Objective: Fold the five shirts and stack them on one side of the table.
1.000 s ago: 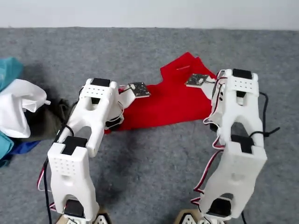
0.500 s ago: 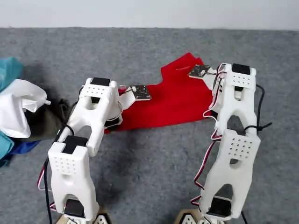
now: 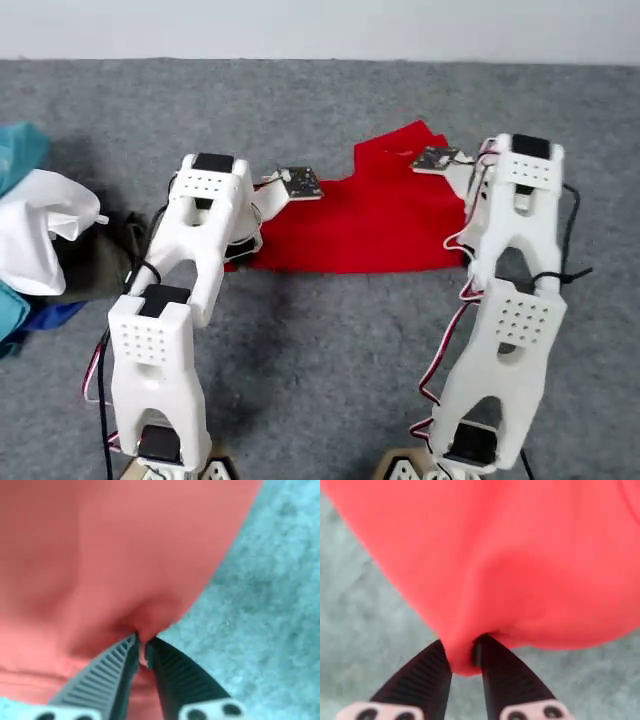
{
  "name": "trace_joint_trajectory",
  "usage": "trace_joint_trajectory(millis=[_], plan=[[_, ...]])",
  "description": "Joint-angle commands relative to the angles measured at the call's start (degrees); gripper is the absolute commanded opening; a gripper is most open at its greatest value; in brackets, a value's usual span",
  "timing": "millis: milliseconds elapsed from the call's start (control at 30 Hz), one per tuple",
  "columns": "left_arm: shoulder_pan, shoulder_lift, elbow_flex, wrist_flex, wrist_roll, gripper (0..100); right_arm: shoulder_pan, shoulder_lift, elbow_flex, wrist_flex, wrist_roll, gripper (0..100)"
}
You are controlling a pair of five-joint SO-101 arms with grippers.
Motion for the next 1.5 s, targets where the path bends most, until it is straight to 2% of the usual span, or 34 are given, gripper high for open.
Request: trace_joint_trajectory(millis=[0,167,300,467,833,1000,1067,1133,1267,1367,1467], plan=[[-1.23,-0.7,-4.97,5.45,-0.62,1,3.56,-6.55,-0.88,2.68,2.64,0.9],[-1.23,-0.7,-6.99,14.77,-4.92,1,7.34,-10.77,4.75,2.86,7.3,0.9],[-1.32,-0.7,-6.29,14.51,-4.92,1,9.45,-14.02,15.74,2.86,11.08,0.9],[-1.05,-1.05,0.48,14.59,-4.84,1,11.03,-19.38,27.16,2.86,13.1,0.9],[-1.23,-19.52,27.91,14.33,-7.03,1,18.86,-36.62,45.8,2.86,21.71,0.9],[-0.88,-25.41,33.19,14.33,-6.95,1,17.01,-45.76,51.87,2.59,22.07,1.3],[-0.97,-26.81,33.36,13.27,-6.77,1,15.78,-48.48,53.36,2.59,22.07,4.5],[-1.23,-27.78,33.36,11.43,-4.48,1,15.25,-50.59,54.42,2.59,22.07,12.4],[-0.26,-28.92,31.87,11.43,6.24,3,15.43,-53.32,54.77,2.77,22.07,27.7],[0.79,-29.45,29.58,13.19,11.08,8,15.52,-54.2,54.77,2.77,22.07,26.2],[0.62,-29.54,27.03,14.59,11.69,9,15.6,-54.9,54.42,2.77,22.07,23.4]])
